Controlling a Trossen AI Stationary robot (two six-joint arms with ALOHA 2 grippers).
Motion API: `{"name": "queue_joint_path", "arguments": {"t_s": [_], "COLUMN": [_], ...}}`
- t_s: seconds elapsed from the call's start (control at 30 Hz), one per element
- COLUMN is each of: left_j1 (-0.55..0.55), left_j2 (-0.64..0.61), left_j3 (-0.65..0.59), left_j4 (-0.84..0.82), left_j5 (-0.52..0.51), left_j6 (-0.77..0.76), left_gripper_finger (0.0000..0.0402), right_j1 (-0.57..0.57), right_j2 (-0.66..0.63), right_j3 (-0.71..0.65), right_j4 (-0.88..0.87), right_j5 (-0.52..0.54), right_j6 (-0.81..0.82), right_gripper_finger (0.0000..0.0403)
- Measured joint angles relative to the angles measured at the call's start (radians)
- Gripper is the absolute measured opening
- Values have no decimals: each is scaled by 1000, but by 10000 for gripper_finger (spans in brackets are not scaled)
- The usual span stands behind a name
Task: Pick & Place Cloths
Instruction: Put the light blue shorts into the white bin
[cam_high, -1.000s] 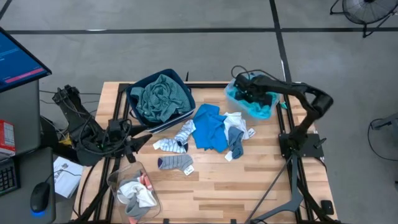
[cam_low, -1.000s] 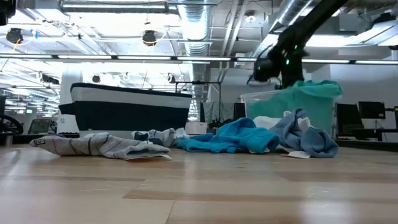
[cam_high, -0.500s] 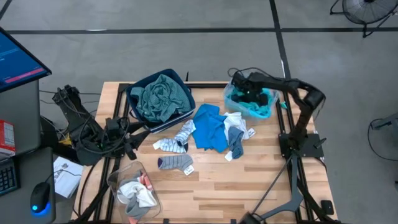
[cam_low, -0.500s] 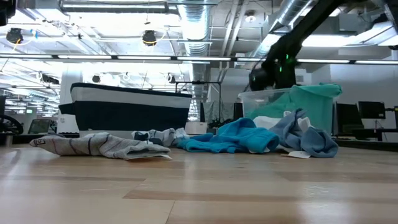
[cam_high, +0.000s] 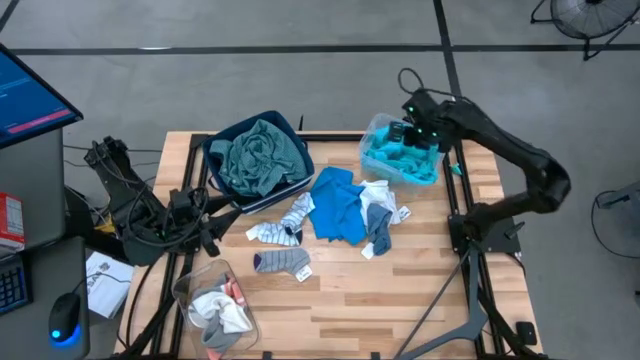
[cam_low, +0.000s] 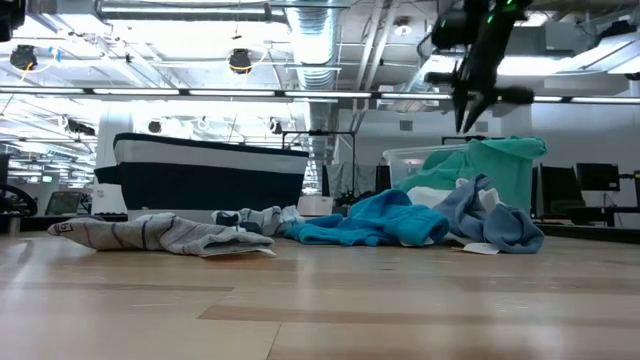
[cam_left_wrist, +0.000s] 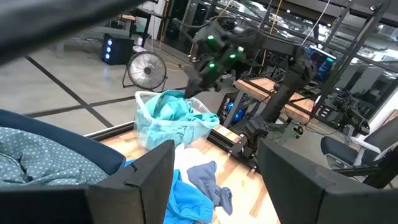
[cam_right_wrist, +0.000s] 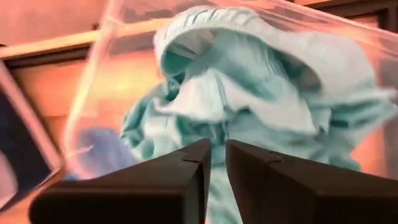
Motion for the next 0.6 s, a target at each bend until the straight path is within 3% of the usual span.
{"name": "queue_joint_path", "arguments": {"t_s": [0.27,0.6], "left_j1": [0,0], "left_j2": [0,0], "left_j3": [0,0], "left_j4": [1,1], "left_j5": [3,3], "left_j6": [0,0], "left_gripper_finger": [214,214], "right_j1": [73,54], "right_j2": [-21,191], "right_j3": [-7,-156], "right_j4": [-123,-44], "right_j5": [44,-23], "right_j6": [68,29], "right_gripper_finger": [5,3]}}
